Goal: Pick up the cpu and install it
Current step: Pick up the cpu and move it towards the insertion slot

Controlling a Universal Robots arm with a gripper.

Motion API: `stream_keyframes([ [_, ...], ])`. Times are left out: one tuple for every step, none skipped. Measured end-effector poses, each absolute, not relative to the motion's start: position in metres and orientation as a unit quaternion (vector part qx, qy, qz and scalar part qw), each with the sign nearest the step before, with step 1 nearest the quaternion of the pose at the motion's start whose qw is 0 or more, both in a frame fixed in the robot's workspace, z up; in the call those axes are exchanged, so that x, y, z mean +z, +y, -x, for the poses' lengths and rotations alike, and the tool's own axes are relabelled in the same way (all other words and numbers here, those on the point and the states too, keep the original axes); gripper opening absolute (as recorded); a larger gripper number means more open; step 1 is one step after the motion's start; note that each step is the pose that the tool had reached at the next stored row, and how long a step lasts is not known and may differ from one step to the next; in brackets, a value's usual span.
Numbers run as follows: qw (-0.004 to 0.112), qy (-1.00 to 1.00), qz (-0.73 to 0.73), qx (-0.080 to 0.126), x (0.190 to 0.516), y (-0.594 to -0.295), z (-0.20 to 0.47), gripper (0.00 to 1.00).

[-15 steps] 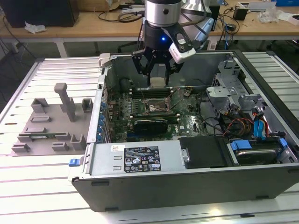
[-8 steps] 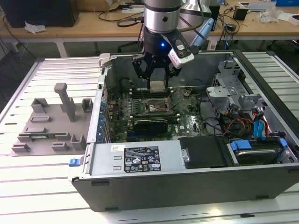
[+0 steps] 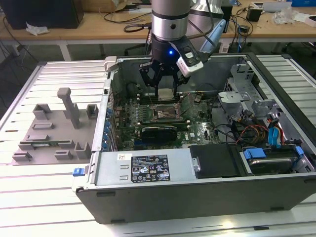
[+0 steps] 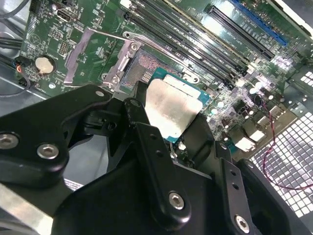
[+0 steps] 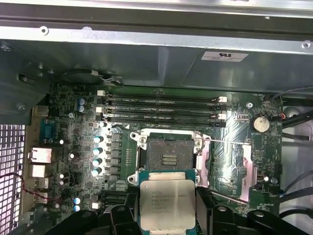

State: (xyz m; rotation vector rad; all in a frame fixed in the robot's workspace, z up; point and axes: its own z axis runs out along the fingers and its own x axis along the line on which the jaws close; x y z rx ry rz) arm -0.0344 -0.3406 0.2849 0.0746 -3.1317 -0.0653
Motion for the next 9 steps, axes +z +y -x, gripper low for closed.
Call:
stream_keyframes([
  [0.004, -0.999, -0.024, -0.021, 0.2849, -0.3406, 0.0344, 0.55],
  [0.004, -0.999, -0.024, -0.021, 0.2847, -0.3406, 0.0344, 0.55],
  [0.004, -0.999, -0.024, -0.021, 0.2838, -0.3406, 0.0344, 0.55],
  [0.004, -0.999, -0.024, -0.021, 0.2827, -0.3406, 0.0344, 0.55],
  [0.004, -0.999, -0.024, -0.021, 0.2822, -0.3404, 0.0344, 0.55],
  [0.004, -0.999, -0.024, -0.021, 0.2815, -0.3402, 0.0344, 0.55],
  [0.004, -0.999, -0.024, -0.021, 0.2804, -0.3402, 0.0344, 0.55],
  [0.004, -0.999, -0.024, -0.021, 0.2802, -0.3402, 0.0344, 0.55],
  [0.004, -0.999, -0.024, -0.021, 0.2802, -0.3402, 0.0344, 0.55],
])
